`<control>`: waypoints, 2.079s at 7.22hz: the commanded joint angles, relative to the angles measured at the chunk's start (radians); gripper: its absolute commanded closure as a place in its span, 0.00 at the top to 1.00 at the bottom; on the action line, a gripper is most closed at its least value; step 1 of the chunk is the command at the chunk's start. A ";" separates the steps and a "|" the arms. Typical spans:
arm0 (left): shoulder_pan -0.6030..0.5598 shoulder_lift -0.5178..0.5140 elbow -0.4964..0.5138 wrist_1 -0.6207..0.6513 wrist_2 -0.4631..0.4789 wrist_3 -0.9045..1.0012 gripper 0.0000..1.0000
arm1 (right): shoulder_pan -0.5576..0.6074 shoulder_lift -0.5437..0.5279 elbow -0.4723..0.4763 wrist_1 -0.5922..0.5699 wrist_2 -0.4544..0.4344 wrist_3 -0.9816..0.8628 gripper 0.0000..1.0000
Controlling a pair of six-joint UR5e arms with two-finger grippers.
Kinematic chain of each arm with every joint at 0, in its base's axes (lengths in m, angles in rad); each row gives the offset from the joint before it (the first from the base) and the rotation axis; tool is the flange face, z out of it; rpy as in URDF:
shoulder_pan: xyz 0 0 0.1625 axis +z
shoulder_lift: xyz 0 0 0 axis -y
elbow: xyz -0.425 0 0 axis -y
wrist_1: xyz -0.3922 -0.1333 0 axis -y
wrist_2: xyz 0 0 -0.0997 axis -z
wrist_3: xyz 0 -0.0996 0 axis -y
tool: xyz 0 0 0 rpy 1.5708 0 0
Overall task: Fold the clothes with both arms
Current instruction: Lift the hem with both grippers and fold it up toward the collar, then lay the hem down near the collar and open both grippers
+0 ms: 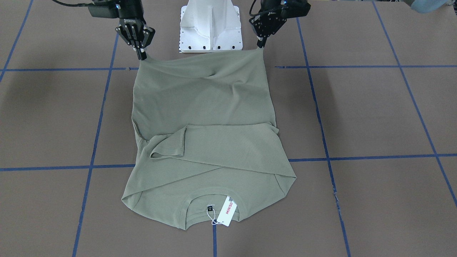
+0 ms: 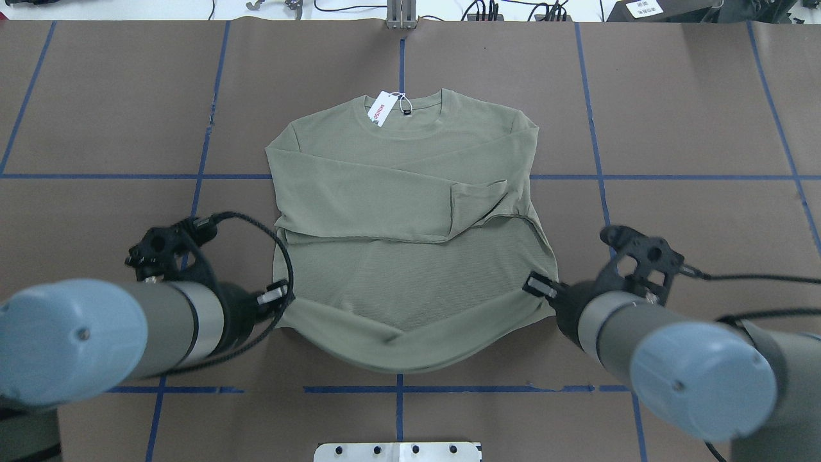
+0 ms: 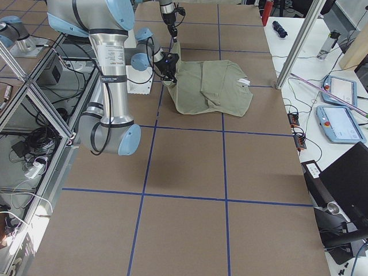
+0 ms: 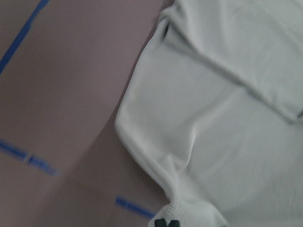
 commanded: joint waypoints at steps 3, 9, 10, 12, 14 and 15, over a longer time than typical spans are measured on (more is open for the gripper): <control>-0.315 -0.046 0.422 -0.339 -0.001 0.243 0.00 | 0.342 0.291 -0.468 -0.007 0.121 -0.335 0.00; -0.377 -0.270 1.026 -0.727 0.012 0.272 0.00 | 0.411 0.431 -1.018 0.417 0.121 -0.366 0.00; -0.377 -0.271 1.035 -0.742 0.012 0.274 0.00 | 0.429 0.439 -1.025 0.418 0.123 -0.386 0.00; -0.377 -0.274 1.049 -0.759 0.012 0.274 0.00 | 0.439 0.441 -1.052 0.419 0.127 -0.415 0.00; -0.377 -0.274 1.066 -0.787 0.011 0.275 0.09 | 0.436 0.447 -1.054 0.419 0.129 -0.415 0.00; -0.377 -0.274 1.069 -0.799 0.009 0.275 0.33 | 0.434 0.461 -1.054 0.421 0.130 -0.414 0.44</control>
